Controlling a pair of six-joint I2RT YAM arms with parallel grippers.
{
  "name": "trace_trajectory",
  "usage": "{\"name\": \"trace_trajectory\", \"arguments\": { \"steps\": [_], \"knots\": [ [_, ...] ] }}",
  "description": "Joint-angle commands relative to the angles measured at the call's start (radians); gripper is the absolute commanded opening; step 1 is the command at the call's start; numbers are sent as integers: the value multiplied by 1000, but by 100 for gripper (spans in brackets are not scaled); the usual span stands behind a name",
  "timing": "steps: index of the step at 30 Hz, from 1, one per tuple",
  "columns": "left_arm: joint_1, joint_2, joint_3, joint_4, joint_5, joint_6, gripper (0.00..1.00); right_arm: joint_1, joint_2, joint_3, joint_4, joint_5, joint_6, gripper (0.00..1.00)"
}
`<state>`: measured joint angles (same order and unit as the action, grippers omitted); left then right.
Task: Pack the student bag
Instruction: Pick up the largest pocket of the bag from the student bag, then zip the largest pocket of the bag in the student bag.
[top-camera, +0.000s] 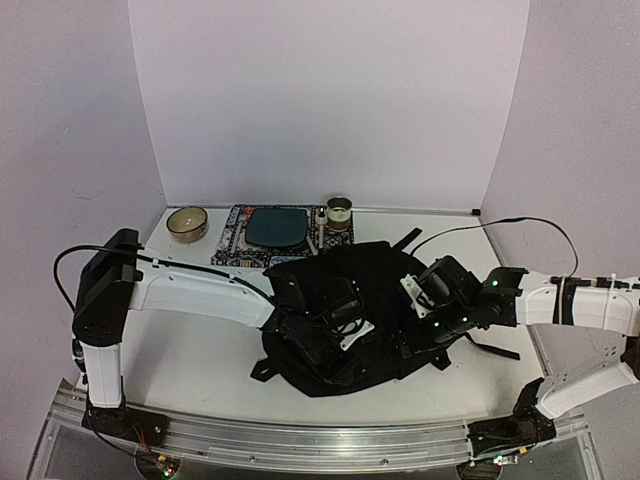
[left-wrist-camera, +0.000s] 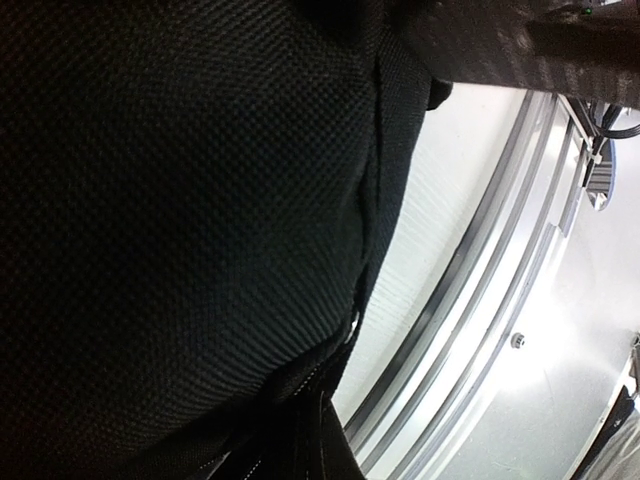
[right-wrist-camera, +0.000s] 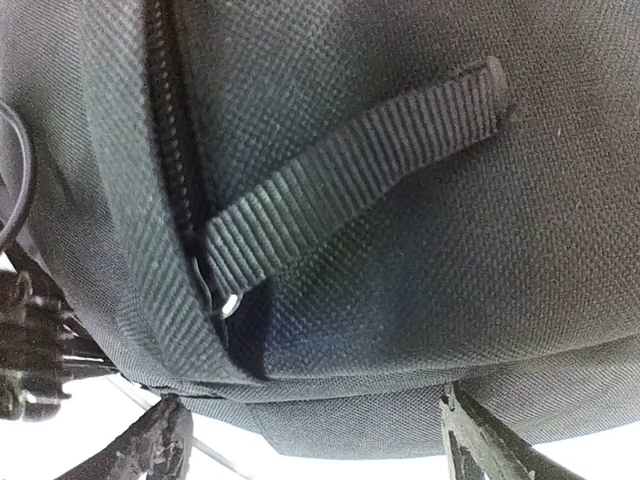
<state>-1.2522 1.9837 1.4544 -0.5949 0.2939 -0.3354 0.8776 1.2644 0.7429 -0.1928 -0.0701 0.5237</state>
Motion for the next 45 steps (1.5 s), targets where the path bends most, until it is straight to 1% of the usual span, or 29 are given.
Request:
{"name": "trace_trajectory", "arguments": {
  "steps": [1, 11, 16, 19, 24, 26, 29, 30, 32, 33, 36, 39, 41, 45],
  "knots": [
    [-4, -65, 21, 5, -32, 1, 0, 2, 13, -17, -19, 40, -4, 86],
    [-4, -231, -119, -25, -134, -83, 0, 0, 67, -30, -29, 227, 38, 88],
    [-4, -310, -196, -73, -192, -134, 0, -12, 81, -31, -58, 330, 67, 89],
    [-2, -369, -248, -115, -246, -171, 0, -34, 80, -29, -73, 362, 77, 90],
    [22, -439, -309, -210, -345, -243, 0, -58, 75, -6, -94, 374, 62, 90],
    [29, -457, -302, -209, -358, -250, 0, -58, 66, 10, -99, 342, 19, 88],
    [29, -440, -245, -201, -361, -233, 0, -54, 34, 29, -84, 239, -85, 81],
    [30, -430, -222, -195, -362, -225, 0, -45, 13, 31, -75, 205, -123, 80],
    [30, -410, -186, -182, -362, -203, 0, -23, -29, 39, -59, 162, -184, 81],
    [30, -398, -166, -168, -359, -194, 0, -7, -48, 45, -53, 148, -210, 85],
    [30, -377, -128, -131, -338, -169, 0, 58, -82, 64, -27, 109, -282, 87],
    [31, -377, -106, -83, -311, -150, 0, 143, -65, 88, 10, 102, -331, 91],
    [30, -388, -103, -56, -297, -144, 0, 178, -39, 92, 50, 84, -347, 91],
    [30, -430, -121, -15, -282, -153, 0, 214, 6, 74, 184, 5, -360, 90]
  ]
}}
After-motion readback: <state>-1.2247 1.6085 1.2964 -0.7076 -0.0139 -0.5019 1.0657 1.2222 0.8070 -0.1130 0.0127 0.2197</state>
